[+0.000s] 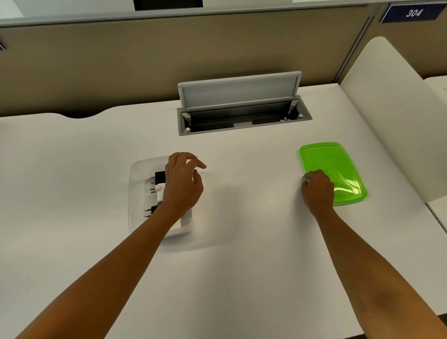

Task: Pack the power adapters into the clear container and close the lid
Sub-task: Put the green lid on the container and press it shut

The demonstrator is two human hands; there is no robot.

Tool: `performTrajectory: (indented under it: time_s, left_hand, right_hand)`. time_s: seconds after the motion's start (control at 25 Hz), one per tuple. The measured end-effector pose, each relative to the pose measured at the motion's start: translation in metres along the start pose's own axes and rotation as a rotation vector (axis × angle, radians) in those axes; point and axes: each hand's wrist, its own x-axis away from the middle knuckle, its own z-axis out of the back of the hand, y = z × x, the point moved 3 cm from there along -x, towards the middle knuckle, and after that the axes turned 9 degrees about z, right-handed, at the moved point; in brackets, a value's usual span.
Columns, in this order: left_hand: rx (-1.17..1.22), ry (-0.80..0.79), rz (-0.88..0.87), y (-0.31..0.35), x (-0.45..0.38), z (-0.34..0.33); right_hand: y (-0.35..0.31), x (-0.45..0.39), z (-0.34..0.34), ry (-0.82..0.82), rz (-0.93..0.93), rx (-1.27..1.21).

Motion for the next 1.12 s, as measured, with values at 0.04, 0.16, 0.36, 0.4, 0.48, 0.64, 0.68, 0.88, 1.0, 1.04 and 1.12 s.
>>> performTrajectory:
  time_s: [0.04,0.16,0.36,0.4,0.48,0.64,0.68,0.88,1.0,1.04,1.12]
  left_hand:
    - [-0.003,0.002,0.014,-0.005,0.002,0.002]
    - [-0.015,-0.004,0.069,-0.019,0.007,0.01]
    - [-0.02,0.04,0.193,-0.047,0.014,0.031]
    - [-0.021,0.057,0.228,-0.053,0.015,0.035]
    - [-0.023,0.08,0.27,-0.064,0.017,0.042]
    - [0.005,0.111,0.354,-0.084,0.024,0.053]
    - [0.009,0.117,0.37,-0.088,0.027,0.056]
    - [0.035,0.13,0.373,-0.092,0.032,0.064]
    - [0.046,0.125,0.385,-0.095,0.032,0.067]
    - [0.039,0.119,0.394,-0.1,0.032,0.068]
    - [0.022,0.105,0.419,-0.11,0.034,0.07]
  right_hand:
    - [-0.006,0.001,0.0,0.012,-0.002,-0.067]
    - [-0.032,0.006,0.006,0.054,-0.025,-0.274]
    - [-0.091,0.012,0.04,0.161,0.045,-0.484]
    - [-0.105,0.012,0.048,0.162,0.078,-0.53]
    - [-0.131,0.013,0.061,0.135,0.157,-0.604]
    - [-0.186,0.025,0.082,0.132,0.31,-0.615]
    - [-0.198,0.028,0.088,0.173,0.356,-0.609]
    - [-0.223,0.025,0.095,0.141,0.386,-0.617]
    - [-0.213,0.024,0.072,0.007,0.32,-0.571]
    - [-0.21,0.025,0.062,-0.034,0.302,-0.55]
    - [-0.205,0.028,0.04,-0.108,0.26,-0.534]
